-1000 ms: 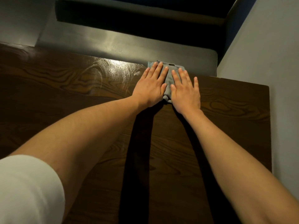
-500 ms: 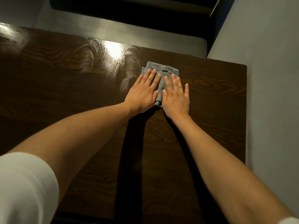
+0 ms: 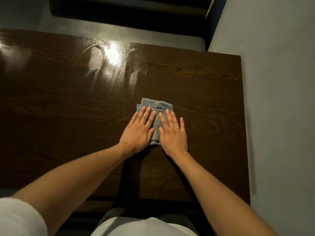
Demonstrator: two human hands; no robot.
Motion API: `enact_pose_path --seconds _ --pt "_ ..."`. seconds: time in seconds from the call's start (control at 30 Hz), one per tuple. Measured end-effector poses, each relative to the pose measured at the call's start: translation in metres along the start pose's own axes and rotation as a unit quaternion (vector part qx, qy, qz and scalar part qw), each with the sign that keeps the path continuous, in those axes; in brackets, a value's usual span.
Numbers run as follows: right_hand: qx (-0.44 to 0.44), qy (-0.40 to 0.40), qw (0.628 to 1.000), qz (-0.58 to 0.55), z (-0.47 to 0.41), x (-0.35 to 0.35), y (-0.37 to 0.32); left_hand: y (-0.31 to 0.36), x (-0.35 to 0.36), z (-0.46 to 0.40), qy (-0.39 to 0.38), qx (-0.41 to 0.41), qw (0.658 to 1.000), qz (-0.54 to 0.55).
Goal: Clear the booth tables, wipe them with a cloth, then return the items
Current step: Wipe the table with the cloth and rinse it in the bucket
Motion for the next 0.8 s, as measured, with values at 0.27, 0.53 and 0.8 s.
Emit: enact_pose_path --seconds 0.27,0.53,0.8 --pt "0.019 -0.019 1.0 -0.007 0.084 0.055 -0.035 0.017 0.043 0.087 -0.031 0.029 0.999 -0.006" --pt "0.048 -0.008 0.999 0.011 0.147 0.091 -0.054 0.03 0.078 0.146 -0.029 0.047 0.998 -0.02" --pt "0.054 -0.025 0.998 0.019 0.178 0.109 -0.04 0.056 0.094 0.165 -0.052 0.052 0.997 -0.02"
Point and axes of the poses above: each hand's wrist, its own z-axis away from the middle knuckle, its own x-axis out of the palm, y = z × x, the point moved 9 cm from there along -z, towards the middle knuckle, and after that the axes turned 12 degrees about -y, right-handed, at the moved point
